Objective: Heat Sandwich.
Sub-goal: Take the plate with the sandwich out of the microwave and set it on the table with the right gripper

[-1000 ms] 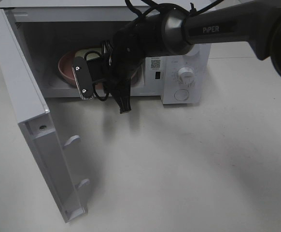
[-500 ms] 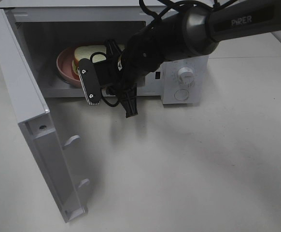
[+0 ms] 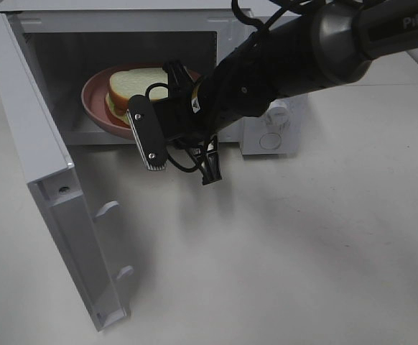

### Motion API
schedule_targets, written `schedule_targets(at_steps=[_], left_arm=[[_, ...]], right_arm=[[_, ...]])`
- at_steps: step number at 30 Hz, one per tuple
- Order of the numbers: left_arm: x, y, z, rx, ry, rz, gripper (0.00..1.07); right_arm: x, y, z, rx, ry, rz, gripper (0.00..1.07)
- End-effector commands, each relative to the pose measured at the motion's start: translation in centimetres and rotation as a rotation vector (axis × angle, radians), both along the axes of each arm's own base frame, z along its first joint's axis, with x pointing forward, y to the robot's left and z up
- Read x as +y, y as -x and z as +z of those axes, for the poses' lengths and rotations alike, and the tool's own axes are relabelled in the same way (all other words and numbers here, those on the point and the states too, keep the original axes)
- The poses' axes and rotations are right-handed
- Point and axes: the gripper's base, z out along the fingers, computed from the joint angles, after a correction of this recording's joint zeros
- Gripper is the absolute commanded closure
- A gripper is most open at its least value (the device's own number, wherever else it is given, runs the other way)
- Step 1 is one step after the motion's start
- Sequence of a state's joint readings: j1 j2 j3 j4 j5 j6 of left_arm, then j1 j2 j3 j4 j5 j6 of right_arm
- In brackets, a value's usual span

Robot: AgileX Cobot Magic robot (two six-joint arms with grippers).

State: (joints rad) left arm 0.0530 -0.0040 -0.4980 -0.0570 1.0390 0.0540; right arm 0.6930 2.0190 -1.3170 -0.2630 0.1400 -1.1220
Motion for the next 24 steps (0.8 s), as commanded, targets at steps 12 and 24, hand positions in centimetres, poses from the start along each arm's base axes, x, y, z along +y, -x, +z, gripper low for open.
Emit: schedule_targets(at_steps=[12, 24], left_arm=[[0.0, 0.2, -0.1, -0.026, 0.001, 0.006, 0.06], [0.0, 0.2, -0.1, -0.026, 0.001, 0.006, 0.06]], right_arm=[[-3.2, 3.7, 2.6, -0.064, -0.017, 0.046, 1.07], [-5.9, 7.1, 3.2, -0.119, 0.026, 0.126, 1.07]])
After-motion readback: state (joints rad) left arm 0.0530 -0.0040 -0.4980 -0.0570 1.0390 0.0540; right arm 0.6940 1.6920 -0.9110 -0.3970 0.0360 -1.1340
